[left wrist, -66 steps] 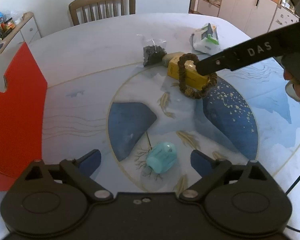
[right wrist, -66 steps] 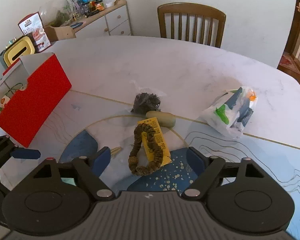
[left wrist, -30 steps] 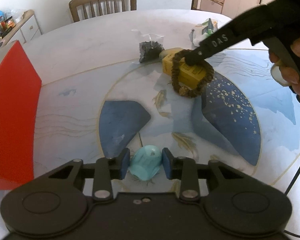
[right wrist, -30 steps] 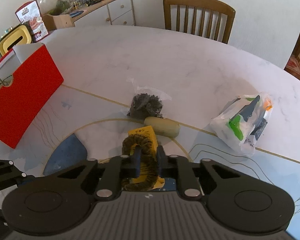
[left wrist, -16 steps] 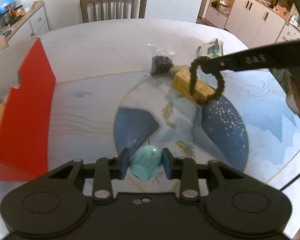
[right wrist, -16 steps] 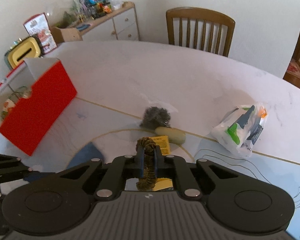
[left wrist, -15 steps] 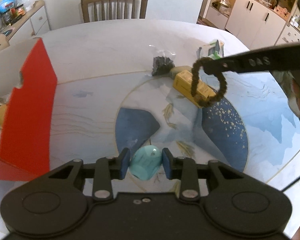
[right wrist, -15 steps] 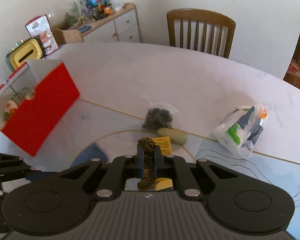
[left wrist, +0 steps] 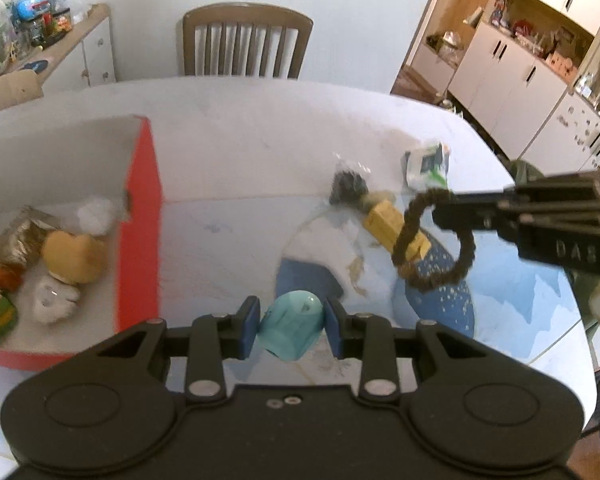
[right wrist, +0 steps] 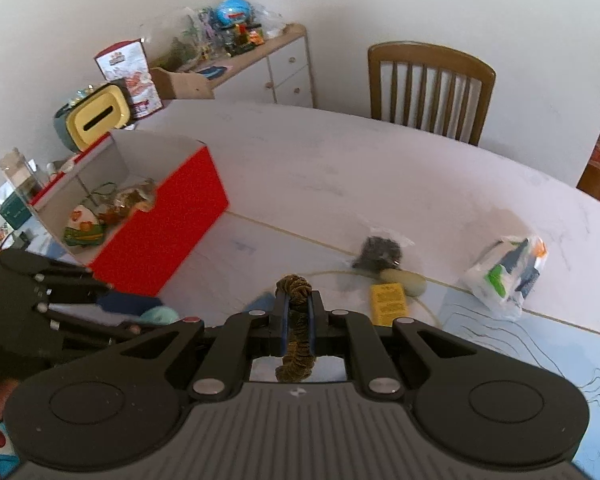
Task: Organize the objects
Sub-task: 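Carry the teal toy with the left gripper while the right gripper carries the braided rope over the box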
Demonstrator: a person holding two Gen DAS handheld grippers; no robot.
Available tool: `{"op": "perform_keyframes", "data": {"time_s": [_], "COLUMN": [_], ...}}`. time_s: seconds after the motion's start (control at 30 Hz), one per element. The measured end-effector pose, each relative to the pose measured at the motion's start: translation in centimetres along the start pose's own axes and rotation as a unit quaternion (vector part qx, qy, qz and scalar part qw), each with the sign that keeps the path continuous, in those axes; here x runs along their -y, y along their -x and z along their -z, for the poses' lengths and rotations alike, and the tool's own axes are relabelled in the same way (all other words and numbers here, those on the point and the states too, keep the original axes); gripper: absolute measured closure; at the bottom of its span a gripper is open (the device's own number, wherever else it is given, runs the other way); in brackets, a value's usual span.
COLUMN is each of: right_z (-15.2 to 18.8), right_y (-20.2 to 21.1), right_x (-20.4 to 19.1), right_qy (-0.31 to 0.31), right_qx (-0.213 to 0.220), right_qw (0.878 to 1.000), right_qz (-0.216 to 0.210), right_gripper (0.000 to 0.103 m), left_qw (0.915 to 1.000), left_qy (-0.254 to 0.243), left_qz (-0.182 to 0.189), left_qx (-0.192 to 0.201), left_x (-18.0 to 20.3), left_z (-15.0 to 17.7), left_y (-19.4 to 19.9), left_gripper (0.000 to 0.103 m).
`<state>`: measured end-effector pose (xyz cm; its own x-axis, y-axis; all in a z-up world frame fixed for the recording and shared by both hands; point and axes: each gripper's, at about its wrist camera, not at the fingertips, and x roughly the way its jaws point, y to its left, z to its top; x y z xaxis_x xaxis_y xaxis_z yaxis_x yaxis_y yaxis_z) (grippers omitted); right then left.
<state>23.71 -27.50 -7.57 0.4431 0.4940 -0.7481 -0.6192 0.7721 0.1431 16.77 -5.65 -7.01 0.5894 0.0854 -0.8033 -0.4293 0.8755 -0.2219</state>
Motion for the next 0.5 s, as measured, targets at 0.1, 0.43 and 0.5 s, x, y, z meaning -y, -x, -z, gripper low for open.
{"op": "perform_keyframes", "data": {"time_s": [0.1,0.43,0.5], "right_z": [-0.7,-3.5,-4.1], "right_y": [0.5,0.6,0.5], "right_x": [-1.8,-7.9,-9.0], "right_qy": [0.001,0.010,0.012], "right_qx": [0.007,0.027,0.032], "right_qw": [1.000,1.000,0.999], "right_qz": [-0.002,-0.003,-0.004], "right_gripper": [0.094,0.094,0.094], "left_qw": [1.0000,0.9997,0.9996], "left_qy": [0.000,0.012,0.013], "left_qz": [-0.001,-0.002,-0.005], "left_qx": [0.009,0.022,0.023], "left_x": [-1.7,-8.2,-9.5], "left_z": [-0.7,-2.4,-2.6], "left_y": [1.5,4.6,5.0], "left_gripper": [0.070,0.070,0.070]}}
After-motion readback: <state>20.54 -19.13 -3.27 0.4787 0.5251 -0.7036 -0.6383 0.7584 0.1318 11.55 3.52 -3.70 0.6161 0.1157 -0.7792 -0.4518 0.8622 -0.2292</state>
